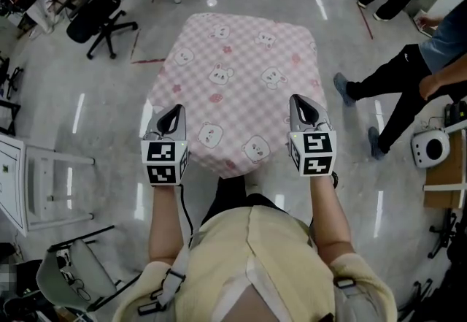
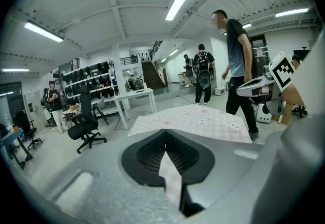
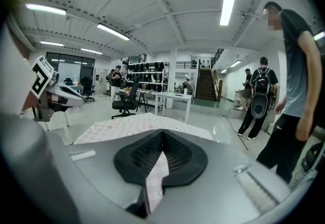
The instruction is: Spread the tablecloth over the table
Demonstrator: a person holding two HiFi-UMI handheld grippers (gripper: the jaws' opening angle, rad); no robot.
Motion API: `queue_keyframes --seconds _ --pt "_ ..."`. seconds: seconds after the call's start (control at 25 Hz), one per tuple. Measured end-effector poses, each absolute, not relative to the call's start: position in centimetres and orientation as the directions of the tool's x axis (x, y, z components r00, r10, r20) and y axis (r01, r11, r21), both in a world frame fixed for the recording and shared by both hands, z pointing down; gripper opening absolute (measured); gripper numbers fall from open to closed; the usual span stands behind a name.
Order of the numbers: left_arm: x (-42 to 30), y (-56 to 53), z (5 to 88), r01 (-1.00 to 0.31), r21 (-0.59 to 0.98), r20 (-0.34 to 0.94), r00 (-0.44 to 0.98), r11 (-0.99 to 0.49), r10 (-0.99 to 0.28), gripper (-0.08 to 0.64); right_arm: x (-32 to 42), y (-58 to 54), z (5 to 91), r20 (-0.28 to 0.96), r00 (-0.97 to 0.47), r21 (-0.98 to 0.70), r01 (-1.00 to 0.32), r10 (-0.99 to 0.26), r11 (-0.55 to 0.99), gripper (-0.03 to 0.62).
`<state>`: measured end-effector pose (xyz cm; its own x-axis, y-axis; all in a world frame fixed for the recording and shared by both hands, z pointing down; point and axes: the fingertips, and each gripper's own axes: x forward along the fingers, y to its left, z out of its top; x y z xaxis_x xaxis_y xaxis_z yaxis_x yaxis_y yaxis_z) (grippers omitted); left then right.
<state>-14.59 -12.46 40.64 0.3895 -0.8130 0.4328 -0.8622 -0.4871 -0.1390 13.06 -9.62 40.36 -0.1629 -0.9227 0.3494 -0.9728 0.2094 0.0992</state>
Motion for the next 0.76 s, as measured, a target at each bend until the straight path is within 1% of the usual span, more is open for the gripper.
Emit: queue_keyframes --seconds 0.28,0.76 --pt "-15.3 -12.0 40.9 -0.872 -0.086 0.451 0.397 -0.481 -0.799 0.005 12.8 -9.4 39.8 0.341 -0.172 0.091 -0.973 -0.924 0.214 0.003" --pt "-14.5 -13.0 40.5 -0.851 -0.102 0.451 0.421 -0.515 -0.787 0.006 13.0 -10.5 39.7 0.344 -0.157 0.085 -0.977 -0.926 0.197 0.003"
